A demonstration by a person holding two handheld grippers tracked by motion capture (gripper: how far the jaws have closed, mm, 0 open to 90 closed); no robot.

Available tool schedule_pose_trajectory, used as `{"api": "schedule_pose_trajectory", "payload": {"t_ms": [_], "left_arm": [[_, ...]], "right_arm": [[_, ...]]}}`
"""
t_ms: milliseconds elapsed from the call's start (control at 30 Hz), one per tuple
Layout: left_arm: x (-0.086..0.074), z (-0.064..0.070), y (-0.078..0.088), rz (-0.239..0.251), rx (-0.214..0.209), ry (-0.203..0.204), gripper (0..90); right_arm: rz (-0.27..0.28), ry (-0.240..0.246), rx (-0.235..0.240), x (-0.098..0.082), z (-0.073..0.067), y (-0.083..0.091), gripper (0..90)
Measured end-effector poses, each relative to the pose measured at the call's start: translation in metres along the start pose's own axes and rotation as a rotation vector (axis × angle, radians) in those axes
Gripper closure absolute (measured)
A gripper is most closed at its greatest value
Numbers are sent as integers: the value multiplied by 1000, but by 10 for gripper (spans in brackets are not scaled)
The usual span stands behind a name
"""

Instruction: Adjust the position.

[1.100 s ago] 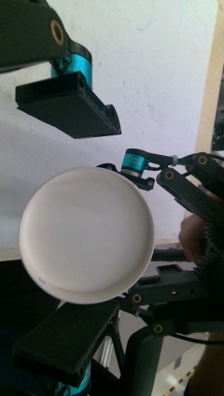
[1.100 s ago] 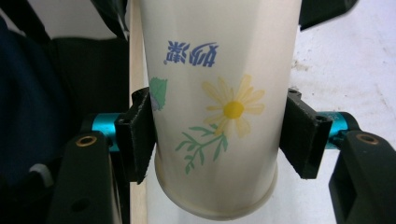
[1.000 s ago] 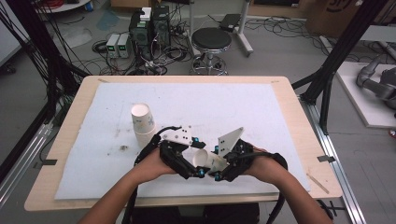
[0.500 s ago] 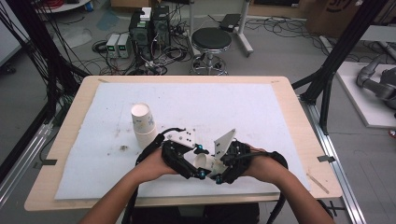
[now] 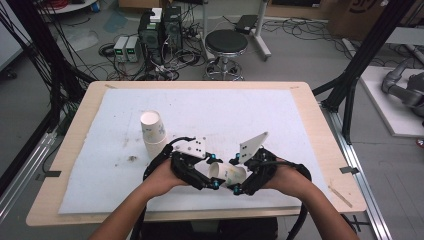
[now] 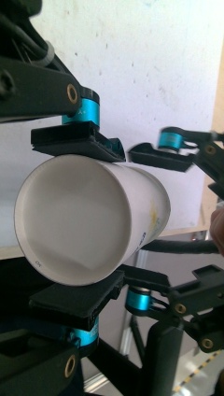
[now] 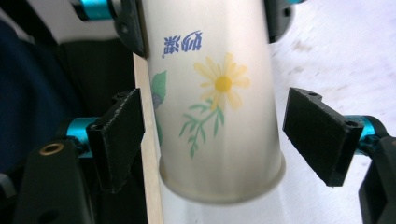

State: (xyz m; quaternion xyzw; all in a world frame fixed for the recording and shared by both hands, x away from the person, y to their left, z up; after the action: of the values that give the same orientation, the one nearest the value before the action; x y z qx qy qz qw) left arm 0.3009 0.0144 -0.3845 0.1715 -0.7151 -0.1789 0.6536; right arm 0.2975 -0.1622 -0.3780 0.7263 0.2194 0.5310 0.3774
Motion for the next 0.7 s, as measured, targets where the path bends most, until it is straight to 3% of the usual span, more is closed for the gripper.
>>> {"api": "schedule_pose_trajectory", "payload": {"t_ms": [67, 100, 133, 200, 233, 300, 333, 533, 700], "left_arm": [[-2, -1, 2, 21, 12, 4, 373], [-2, -1, 4, 34, 18, 14, 373], [-4, -1, 5, 66, 27, 32, 373], [-5, -1, 6, 81, 35, 35, 373], [-6, -1, 7, 93, 43, 40, 373], [-8, -1, 8, 120, 57, 48, 372], [-9, -1, 9, 132, 62, 54, 372], [-16, -2, 12, 210, 106, 97, 371], [-19, 1, 15, 259, 123, 82, 372]], "right_arm": [[80, -38, 12, -1, 2, 7, 212], [80, -38, 12, -1, 2, 7, 212], [150, -68, 41, -5, 3, 12, 211], [181, -80, 38, -6, 4, 15, 211], [243, -96, 39, -9, 5, 19, 210], [307, -109, 32, -12, 5, 23, 210], [307, -109, 32, -12, 5, 23, 210], [454, -124, -12, -26, 6, 23, 209], [506, -129, -30, -33, 6, 20, 209]]}}
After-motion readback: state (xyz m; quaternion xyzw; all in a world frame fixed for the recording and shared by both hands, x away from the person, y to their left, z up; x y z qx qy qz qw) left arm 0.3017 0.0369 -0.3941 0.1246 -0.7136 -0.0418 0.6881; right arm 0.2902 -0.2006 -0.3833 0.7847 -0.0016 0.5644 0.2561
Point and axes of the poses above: each handheld gripper's, and its own axes: y roughly backward along the jaws, x roughly out of its top, z roughly to its right, the point moved 4 cm from there along -y, roughly forward along the jaws, and after that the axes turned 13 degrees about -y, right-handed, at the moved point
